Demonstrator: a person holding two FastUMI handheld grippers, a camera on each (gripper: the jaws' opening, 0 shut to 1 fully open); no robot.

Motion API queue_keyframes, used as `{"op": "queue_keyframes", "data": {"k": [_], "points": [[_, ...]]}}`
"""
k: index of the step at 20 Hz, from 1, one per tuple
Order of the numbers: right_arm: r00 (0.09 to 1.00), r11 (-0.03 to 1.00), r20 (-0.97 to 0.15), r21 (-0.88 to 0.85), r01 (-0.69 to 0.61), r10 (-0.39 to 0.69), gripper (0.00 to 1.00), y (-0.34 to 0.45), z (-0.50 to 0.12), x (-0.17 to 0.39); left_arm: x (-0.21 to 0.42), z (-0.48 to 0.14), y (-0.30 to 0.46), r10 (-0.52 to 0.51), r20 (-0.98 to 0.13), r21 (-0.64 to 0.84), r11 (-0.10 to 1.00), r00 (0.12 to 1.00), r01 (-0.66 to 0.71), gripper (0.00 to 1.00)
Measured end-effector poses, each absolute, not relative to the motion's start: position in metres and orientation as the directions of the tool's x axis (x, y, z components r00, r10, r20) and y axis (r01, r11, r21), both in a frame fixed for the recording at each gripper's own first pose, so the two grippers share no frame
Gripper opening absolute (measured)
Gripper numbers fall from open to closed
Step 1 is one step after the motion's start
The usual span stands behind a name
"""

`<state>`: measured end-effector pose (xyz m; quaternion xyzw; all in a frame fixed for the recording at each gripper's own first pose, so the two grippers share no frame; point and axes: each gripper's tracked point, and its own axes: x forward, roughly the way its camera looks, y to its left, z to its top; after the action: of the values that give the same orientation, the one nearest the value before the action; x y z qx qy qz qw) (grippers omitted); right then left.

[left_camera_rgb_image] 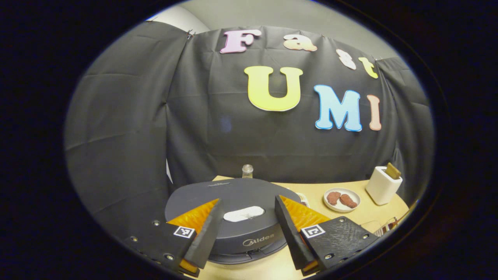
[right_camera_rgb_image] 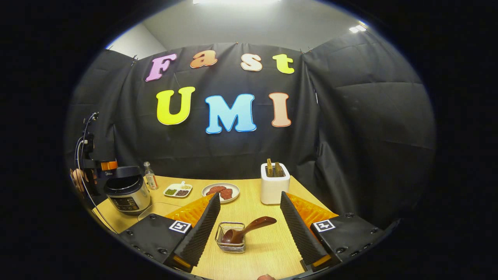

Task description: Close the left gripper, press the button to open the rice cooker; take a wooden spoon from the chopstick holder with the right hand, scoop a spoonful of rice and pour it into the rice cooker, then put the wooden spoon back into the chopstick holder.

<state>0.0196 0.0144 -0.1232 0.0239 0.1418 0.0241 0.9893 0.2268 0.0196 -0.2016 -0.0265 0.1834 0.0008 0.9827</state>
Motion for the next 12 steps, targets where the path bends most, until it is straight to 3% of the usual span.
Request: {"op": "queue_keyframes", "data": {"k": [11,12], "points": [[0.956,0.999,-0.291,0.043,-0.025,0.036,0.98,-0.006,-0.125,0.011,0.206,-0.252,0.011,0.034,-0.404,0.013,0.999,0.914,-0.031,0.83],[0.956,0.999,-0.29,0.042,-0.024,0.035,0.98,-0.008,-0.124,0.01,0.209,-0.247,0.011,0.042,-0.362,0.021,0.999,0.931,-0.037,0.83]]}}
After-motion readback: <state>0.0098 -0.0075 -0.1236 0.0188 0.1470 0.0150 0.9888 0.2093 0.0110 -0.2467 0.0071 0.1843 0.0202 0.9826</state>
